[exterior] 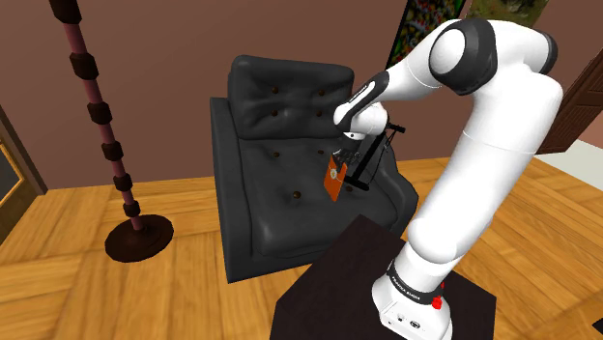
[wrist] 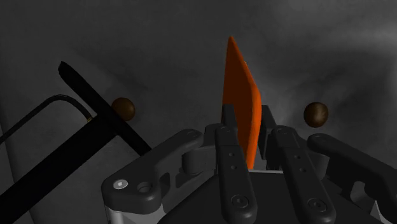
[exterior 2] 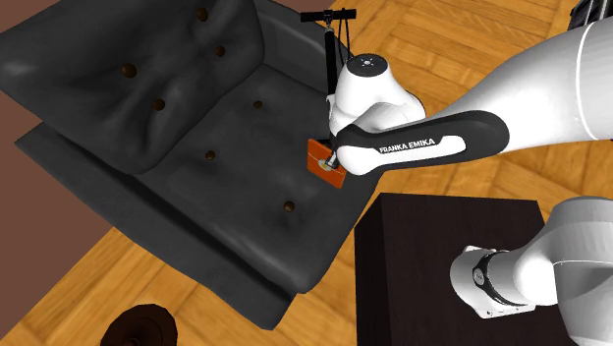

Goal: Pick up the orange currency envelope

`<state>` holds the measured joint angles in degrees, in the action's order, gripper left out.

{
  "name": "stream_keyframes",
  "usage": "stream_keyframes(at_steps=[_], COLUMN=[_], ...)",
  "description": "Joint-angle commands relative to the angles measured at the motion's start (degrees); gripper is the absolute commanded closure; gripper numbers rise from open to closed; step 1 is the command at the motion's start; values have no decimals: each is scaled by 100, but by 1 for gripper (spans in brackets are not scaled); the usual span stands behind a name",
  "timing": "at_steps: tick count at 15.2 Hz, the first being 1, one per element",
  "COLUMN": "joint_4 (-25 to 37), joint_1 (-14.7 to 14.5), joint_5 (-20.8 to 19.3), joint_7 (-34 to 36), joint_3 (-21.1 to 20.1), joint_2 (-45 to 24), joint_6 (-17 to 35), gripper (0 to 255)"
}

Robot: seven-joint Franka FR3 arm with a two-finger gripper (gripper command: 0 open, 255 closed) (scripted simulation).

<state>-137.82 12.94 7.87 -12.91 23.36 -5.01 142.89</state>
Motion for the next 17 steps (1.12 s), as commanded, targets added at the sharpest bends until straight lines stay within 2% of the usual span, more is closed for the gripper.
stream_keyframes(at_steps=[1,15,17], joint_4=[7,334,338], joint_1=[-7,-9,-8], joint_5=[-59,-642,-647], joint_7=[47,504,508], joint_3=[9,31,30], joint_2=[67,911,919], joint_6=[-70,-1150,-1162], gripper=[255,255,255])
